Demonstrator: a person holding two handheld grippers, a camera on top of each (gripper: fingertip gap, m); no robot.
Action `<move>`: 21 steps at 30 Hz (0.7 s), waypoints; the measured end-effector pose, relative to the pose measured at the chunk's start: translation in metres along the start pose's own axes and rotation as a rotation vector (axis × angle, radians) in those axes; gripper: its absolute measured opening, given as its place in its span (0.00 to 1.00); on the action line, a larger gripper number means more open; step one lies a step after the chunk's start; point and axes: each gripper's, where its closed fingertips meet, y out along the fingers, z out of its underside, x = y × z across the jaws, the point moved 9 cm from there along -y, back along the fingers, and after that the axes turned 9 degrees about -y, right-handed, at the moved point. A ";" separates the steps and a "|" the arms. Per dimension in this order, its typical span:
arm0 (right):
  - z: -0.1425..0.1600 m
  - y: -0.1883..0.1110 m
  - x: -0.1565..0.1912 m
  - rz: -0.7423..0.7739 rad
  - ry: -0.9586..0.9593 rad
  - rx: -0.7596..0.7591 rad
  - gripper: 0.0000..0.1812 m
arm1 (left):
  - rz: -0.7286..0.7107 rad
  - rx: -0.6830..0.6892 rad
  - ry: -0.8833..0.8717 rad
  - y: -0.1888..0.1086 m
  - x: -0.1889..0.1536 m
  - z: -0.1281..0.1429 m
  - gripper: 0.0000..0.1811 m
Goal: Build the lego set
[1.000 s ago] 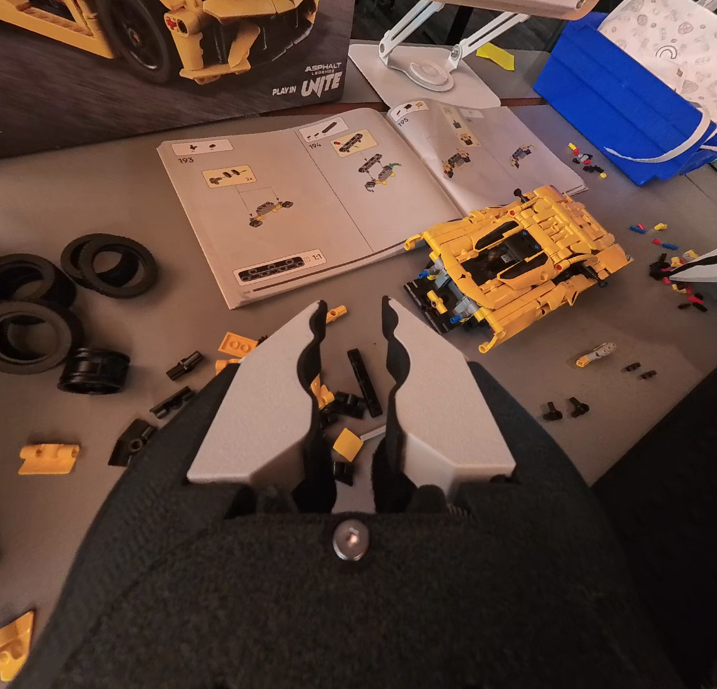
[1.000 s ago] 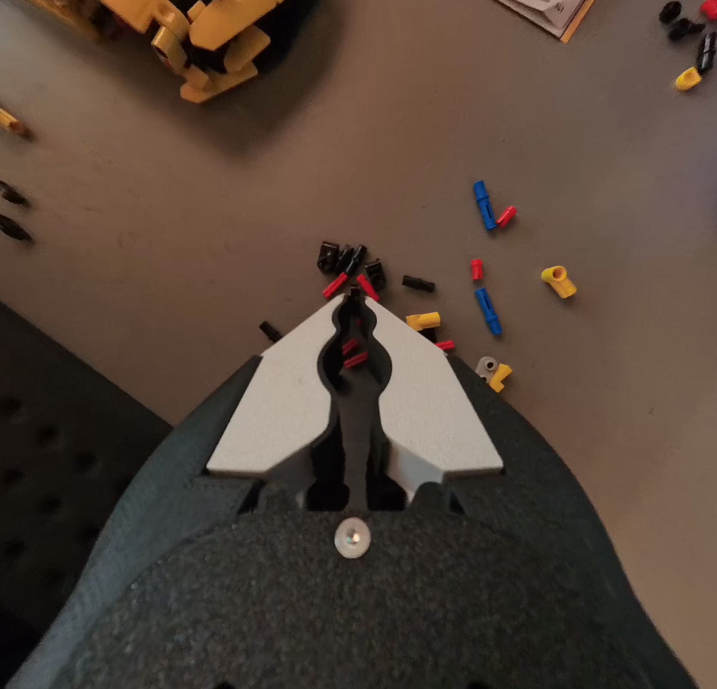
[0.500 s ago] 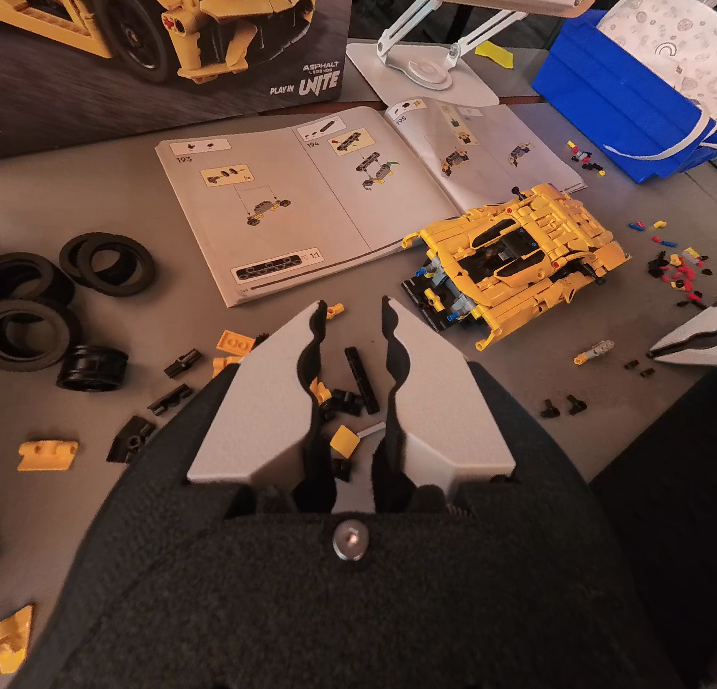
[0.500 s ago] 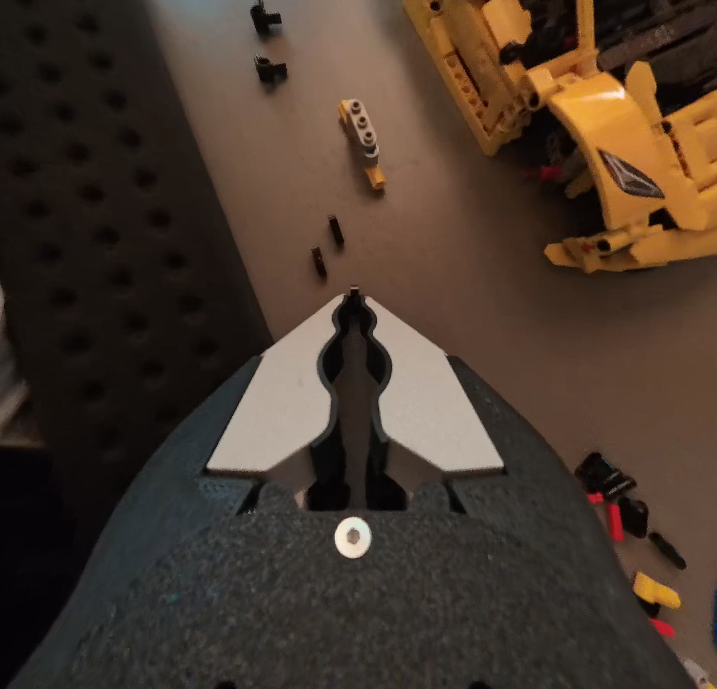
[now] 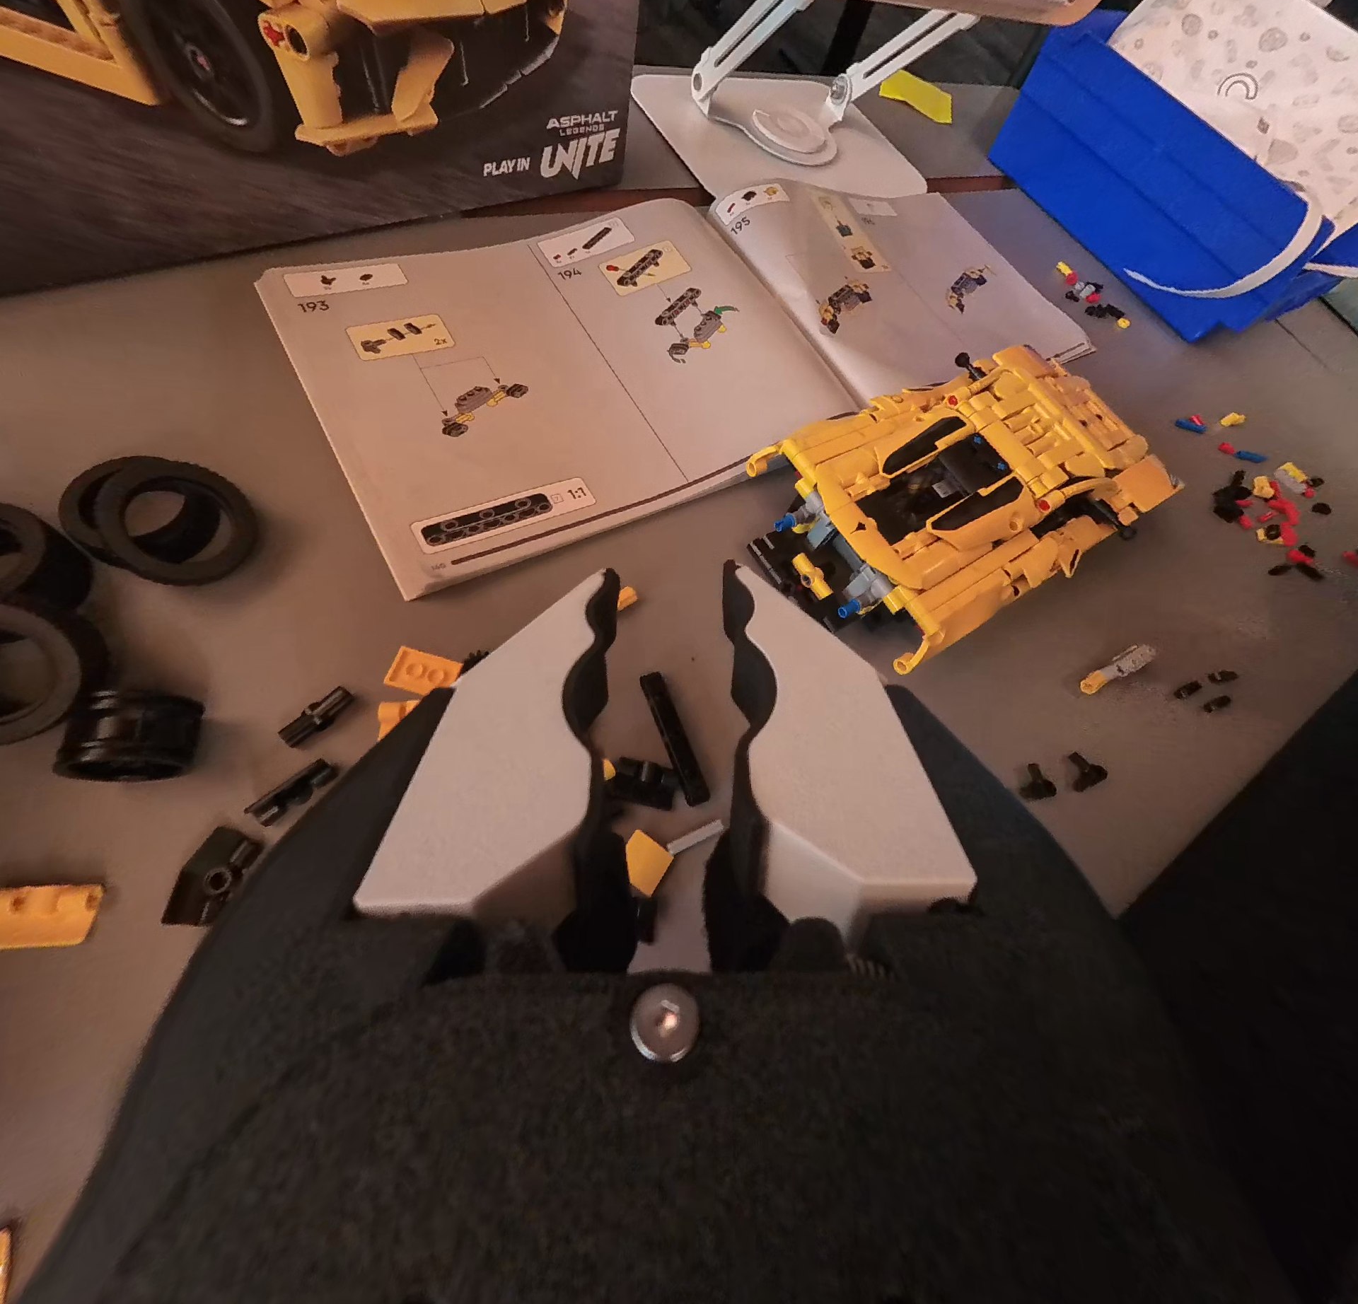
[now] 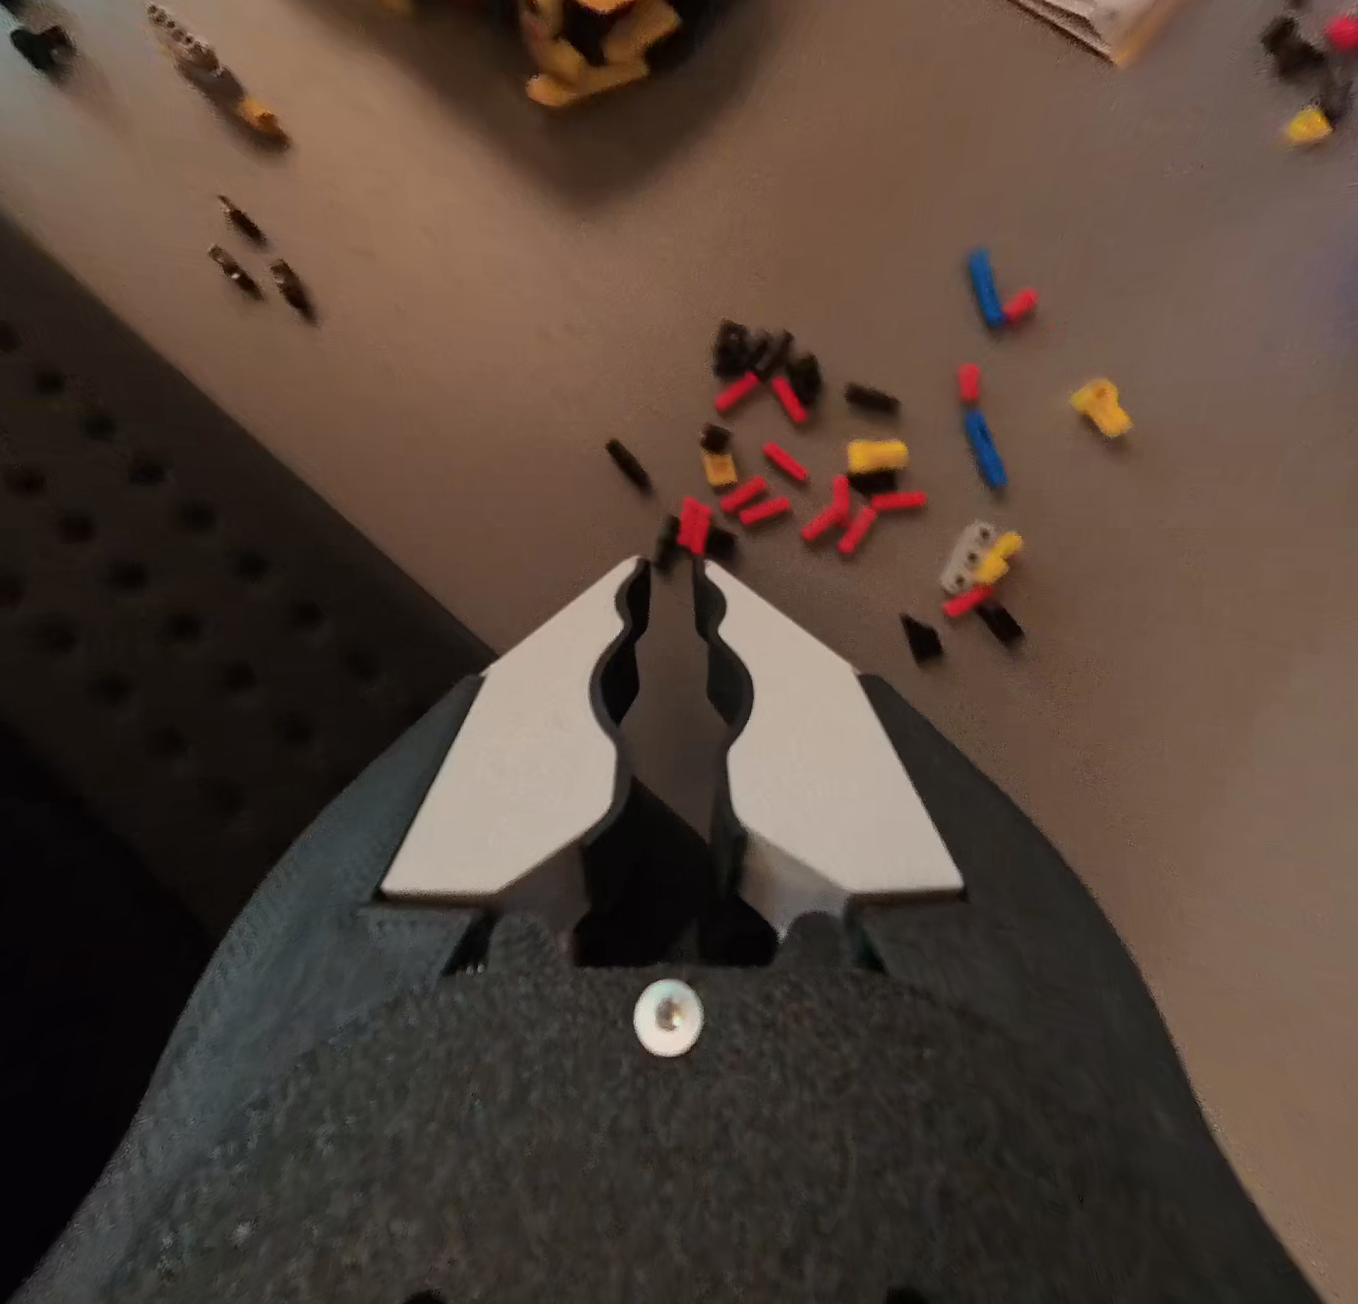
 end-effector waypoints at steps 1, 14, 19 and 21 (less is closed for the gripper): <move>0.004 -0.003 -0.002 0.007 0.019 -0.010 0.05 | 0.003 -0.001 0.000 0.001 -0.001 -0.001 0.15; 0.002 0.012 -0.008 0.107 -0.004 0.019 0.05 | -0.012 0.000 0.007 -0.003 -0.002 -0.002 0.15; 0.005 0.012 -0.036 0.200 0.044 0.036 0.06 | -0.010 0.006 0.011 0.000 -0.004 -0.001 0.16; 0.005 0.015 -0.042 0.196 0.051 0.030 0.07 | -0.011 0.009 0.013 0.000 -0.004 0.000 0.16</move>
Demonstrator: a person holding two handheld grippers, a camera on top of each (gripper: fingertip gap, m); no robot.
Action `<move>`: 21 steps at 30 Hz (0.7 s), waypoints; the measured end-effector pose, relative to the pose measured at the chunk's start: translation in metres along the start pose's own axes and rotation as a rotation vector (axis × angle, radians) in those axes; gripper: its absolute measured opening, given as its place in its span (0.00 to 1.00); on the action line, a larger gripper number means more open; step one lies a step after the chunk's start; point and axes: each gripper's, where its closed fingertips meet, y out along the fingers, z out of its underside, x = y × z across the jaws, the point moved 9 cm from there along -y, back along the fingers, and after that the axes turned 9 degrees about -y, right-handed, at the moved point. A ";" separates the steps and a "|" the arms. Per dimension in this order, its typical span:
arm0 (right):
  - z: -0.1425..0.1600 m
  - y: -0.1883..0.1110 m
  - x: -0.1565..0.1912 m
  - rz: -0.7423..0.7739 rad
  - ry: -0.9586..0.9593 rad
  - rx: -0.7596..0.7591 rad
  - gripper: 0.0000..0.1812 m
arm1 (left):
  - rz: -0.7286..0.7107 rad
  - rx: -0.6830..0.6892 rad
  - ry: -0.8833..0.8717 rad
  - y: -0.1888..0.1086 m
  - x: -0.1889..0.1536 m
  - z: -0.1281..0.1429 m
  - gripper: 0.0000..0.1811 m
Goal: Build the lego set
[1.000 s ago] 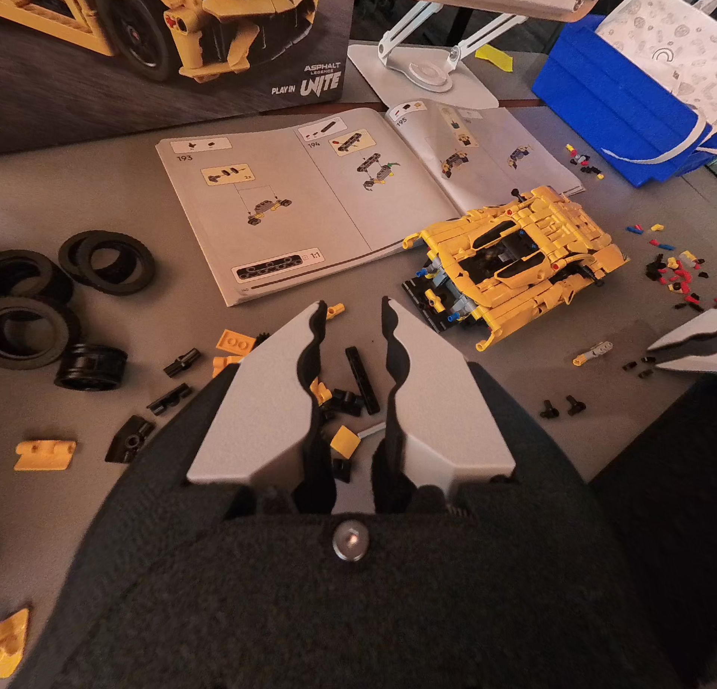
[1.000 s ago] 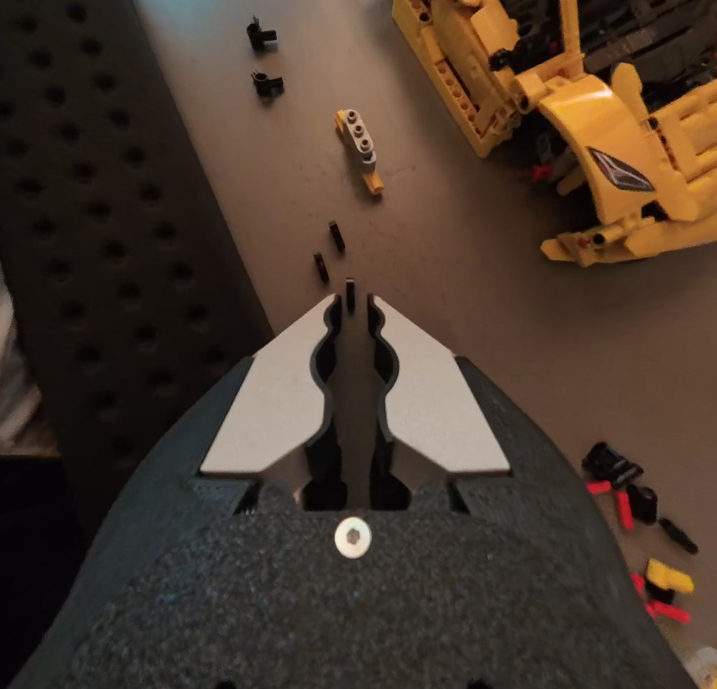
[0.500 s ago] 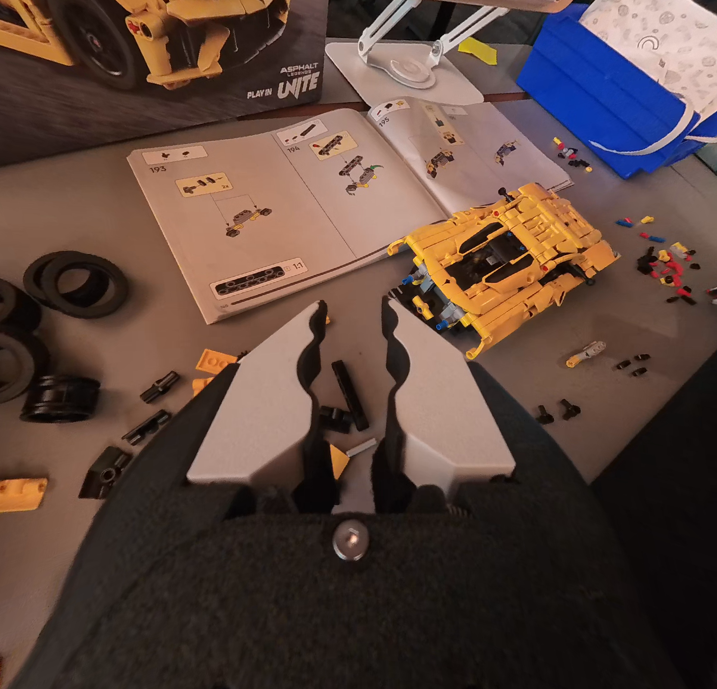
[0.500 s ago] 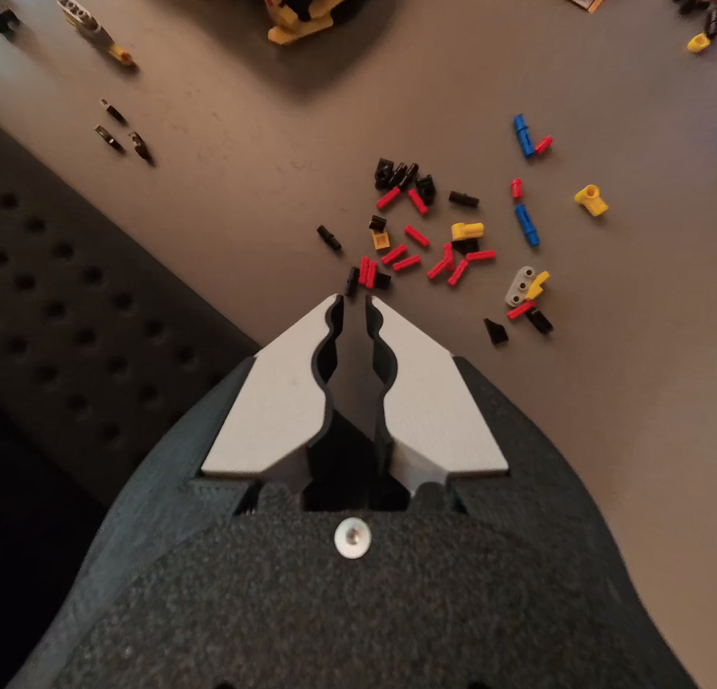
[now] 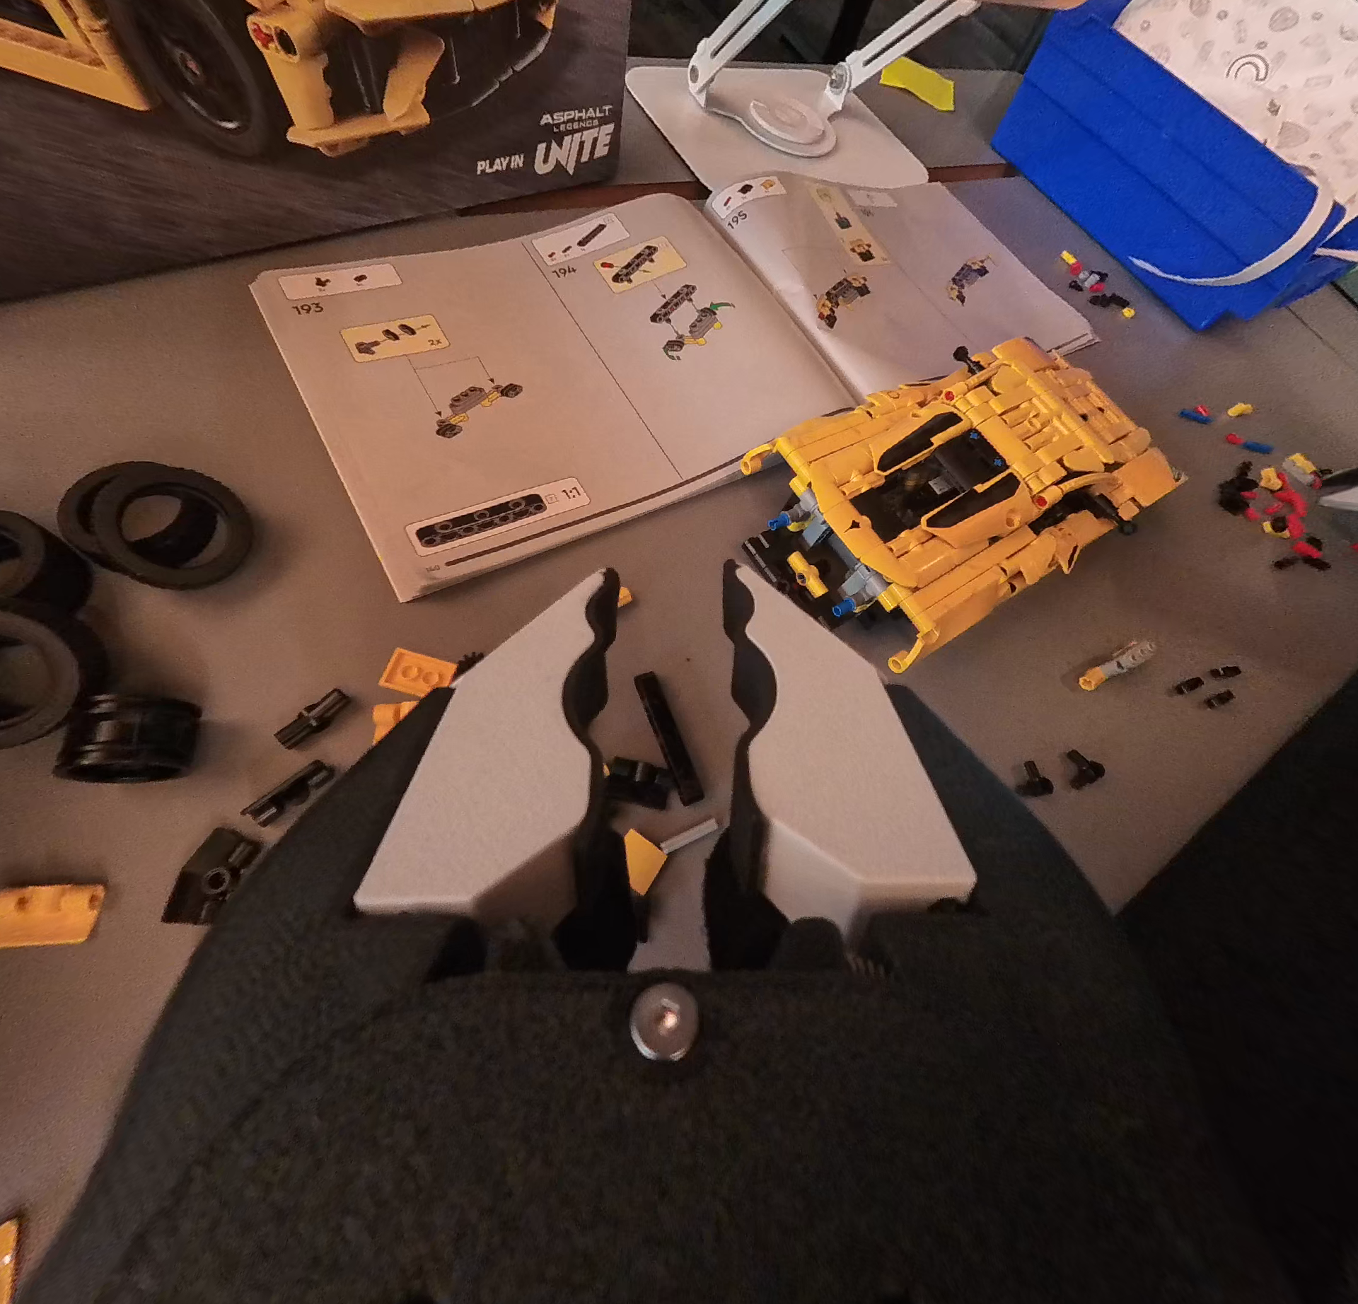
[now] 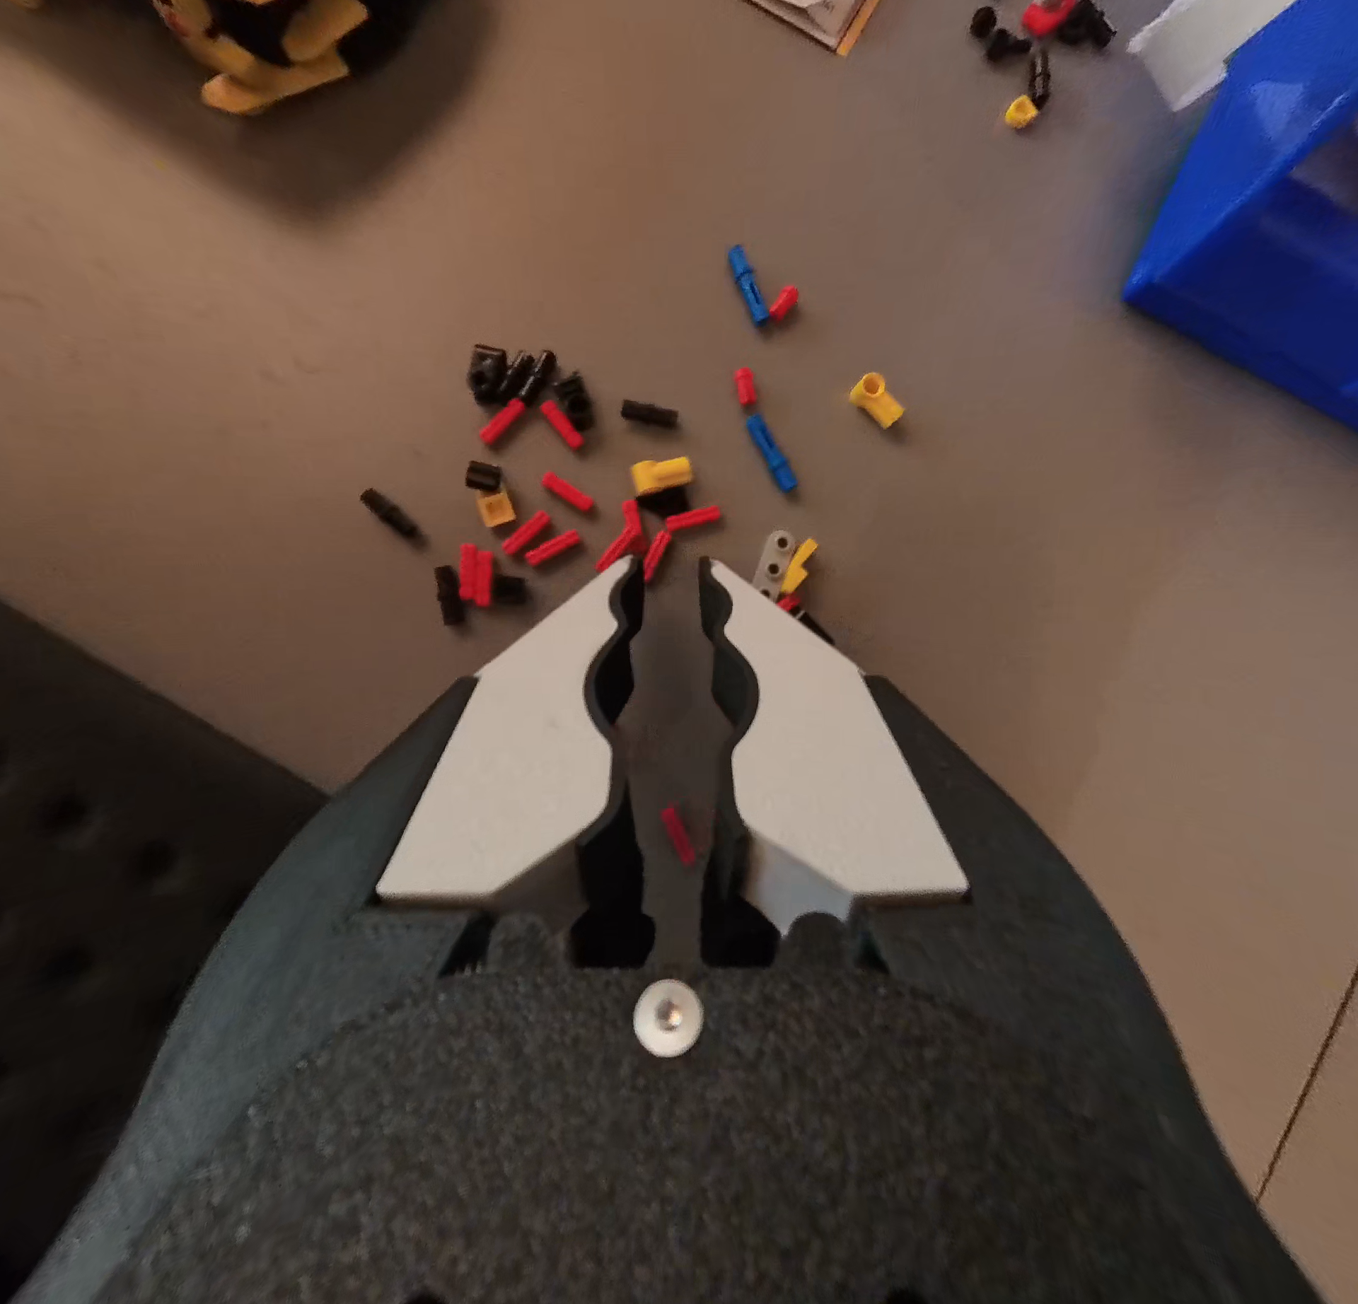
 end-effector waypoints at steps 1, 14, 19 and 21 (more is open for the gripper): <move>-0.001 0.002 -0.001 -0.006 0.000 -0.001 0.08 | -0.002 0.000 0.000 -0.001 0.000 0.000 0.16; -0.021 0.011 -0.002 -0.103 -0.021 -0.078 0.08 | -0.018 -0.005 -0.011 -0.005 0.005 0.001 0.16; -0.035 0.026 0.018 -0.133 -0.100 -0.068 0.08 | -0.021 -0.004 -0.003 -0.006 0.004 -0.001 0.16; -0.038 0.030 0.021 -0.151 -0.112 -0.068 0.08 | -0.025 -0.006 -0.003 -0.008 0.004 -0.001 0.16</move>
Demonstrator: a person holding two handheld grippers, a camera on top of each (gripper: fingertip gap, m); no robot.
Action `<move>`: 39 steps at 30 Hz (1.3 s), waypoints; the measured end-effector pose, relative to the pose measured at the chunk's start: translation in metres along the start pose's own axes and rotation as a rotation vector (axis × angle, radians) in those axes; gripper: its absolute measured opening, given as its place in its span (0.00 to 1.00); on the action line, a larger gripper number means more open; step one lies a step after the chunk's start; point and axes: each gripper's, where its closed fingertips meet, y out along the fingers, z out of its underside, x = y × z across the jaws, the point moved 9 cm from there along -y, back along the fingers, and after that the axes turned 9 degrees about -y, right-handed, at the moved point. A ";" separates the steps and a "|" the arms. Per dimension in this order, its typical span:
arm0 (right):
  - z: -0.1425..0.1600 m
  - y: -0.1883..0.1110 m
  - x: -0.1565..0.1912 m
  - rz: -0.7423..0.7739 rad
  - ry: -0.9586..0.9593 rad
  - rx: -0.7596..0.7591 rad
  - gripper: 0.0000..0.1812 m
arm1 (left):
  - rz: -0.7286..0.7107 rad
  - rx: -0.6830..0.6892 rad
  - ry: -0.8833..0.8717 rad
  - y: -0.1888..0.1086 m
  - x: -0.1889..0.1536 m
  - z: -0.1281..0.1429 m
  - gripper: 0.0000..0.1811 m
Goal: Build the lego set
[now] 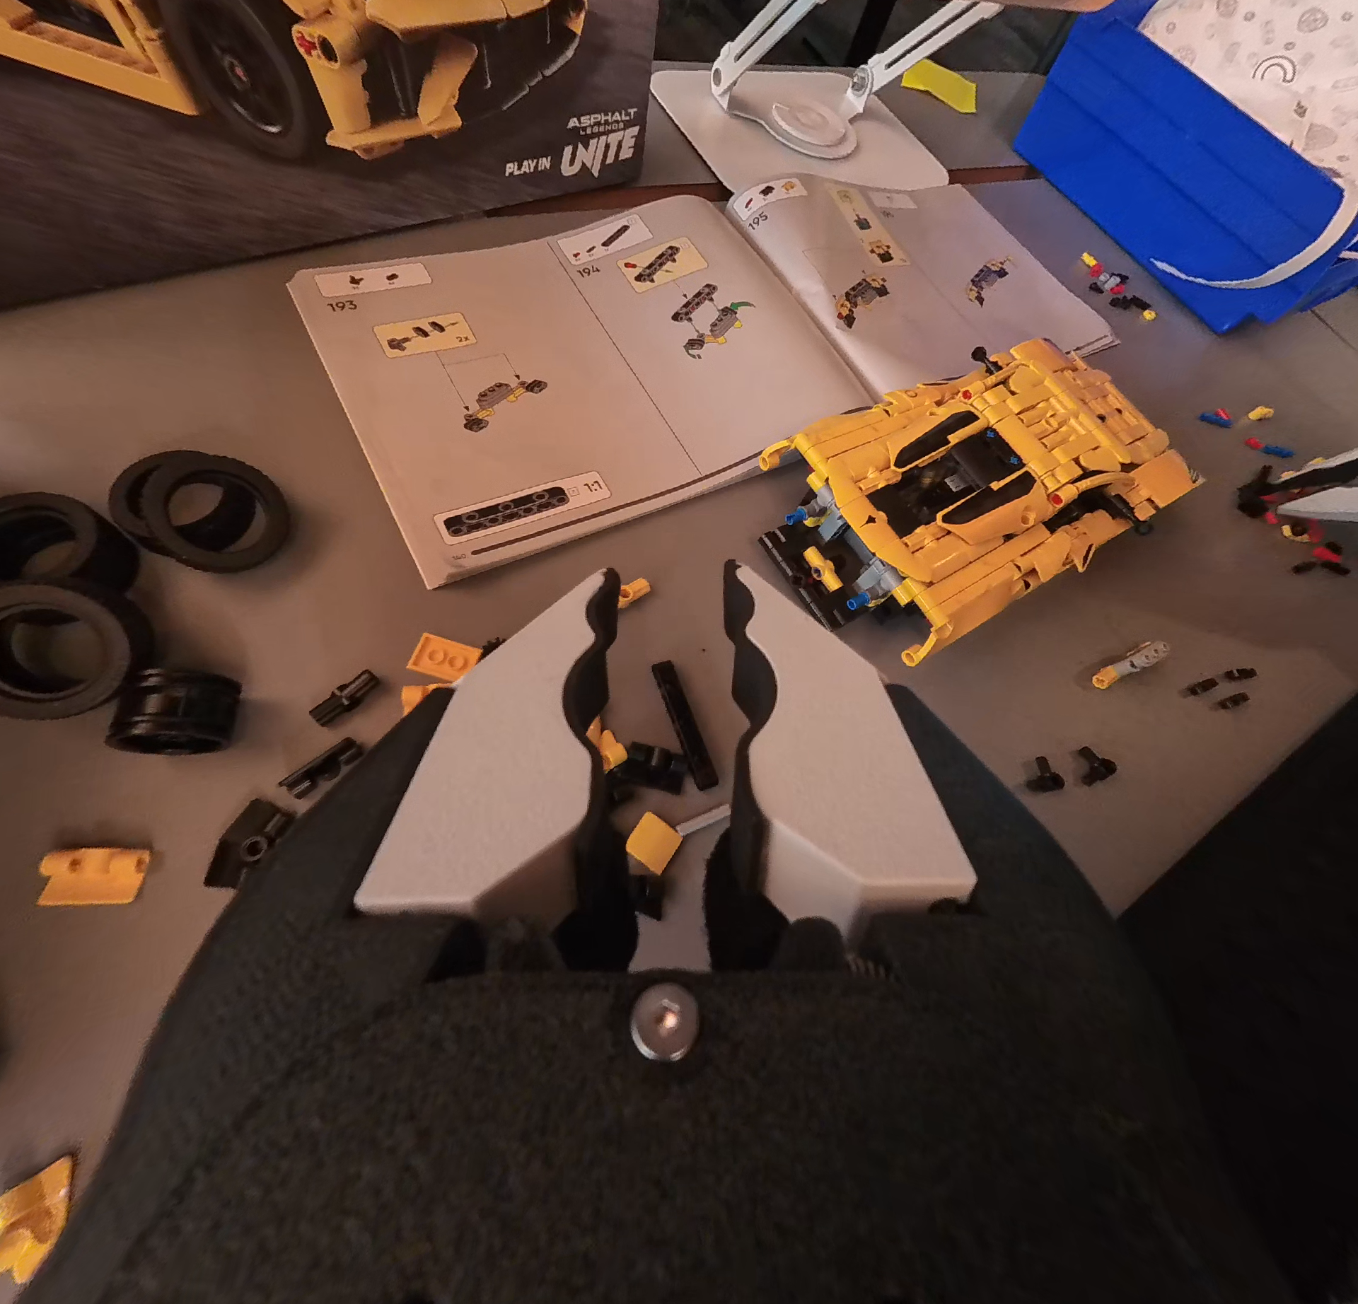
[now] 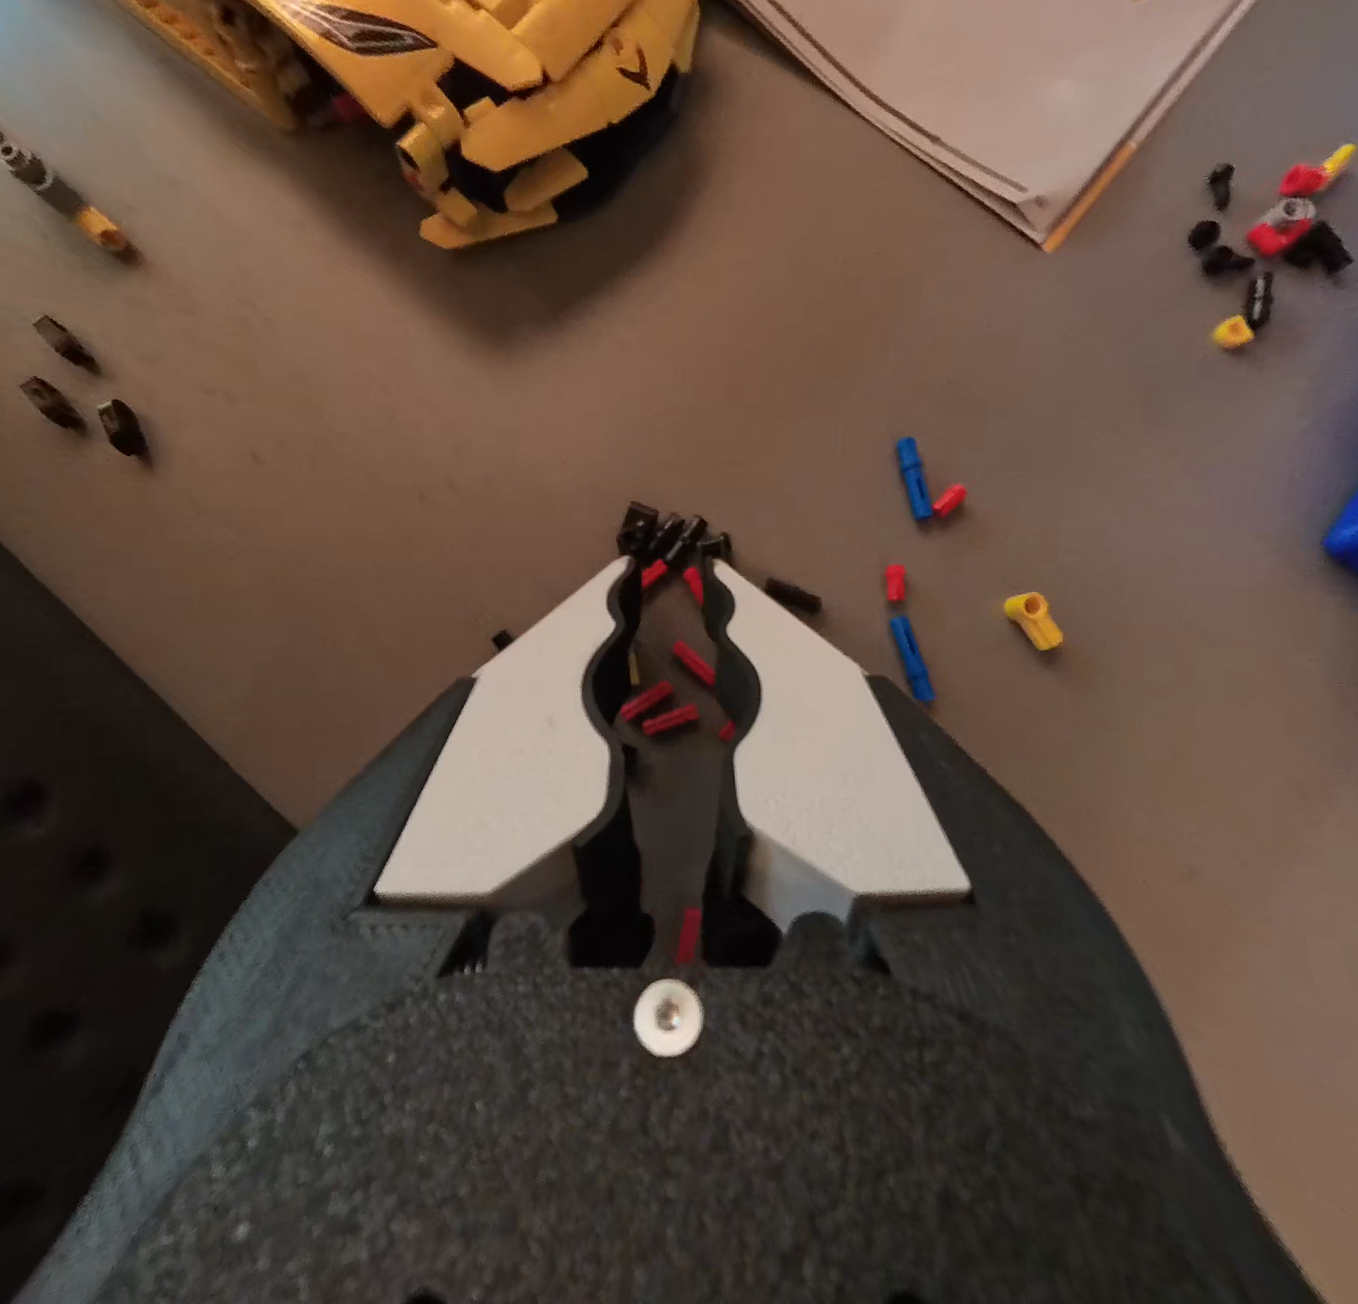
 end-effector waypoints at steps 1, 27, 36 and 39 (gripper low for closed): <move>-0.001 0.001 0.000 -0.001 -0.003 0.000 0.08 | -0.001 -0.001 -0.001 -0.001 0.001 0.000 0.16; 0.057 -0.048 -0.018 0.112 0.072 0.150 0.08 | 0.026 0.023 0.025 0.011 -0.007 -0.007 0.15; 0.080 -0.062 -0.021 0.128 0.130 0.143 0.08 | 0.038 0.046 0.058 0.021 -0.019 -0.015 0.15; 0.081 -0.062 -0.022 0.147 0.124 0.127 0.08 | 0.043 0.055 0.070 0.025 -0.025 -0.016 0.15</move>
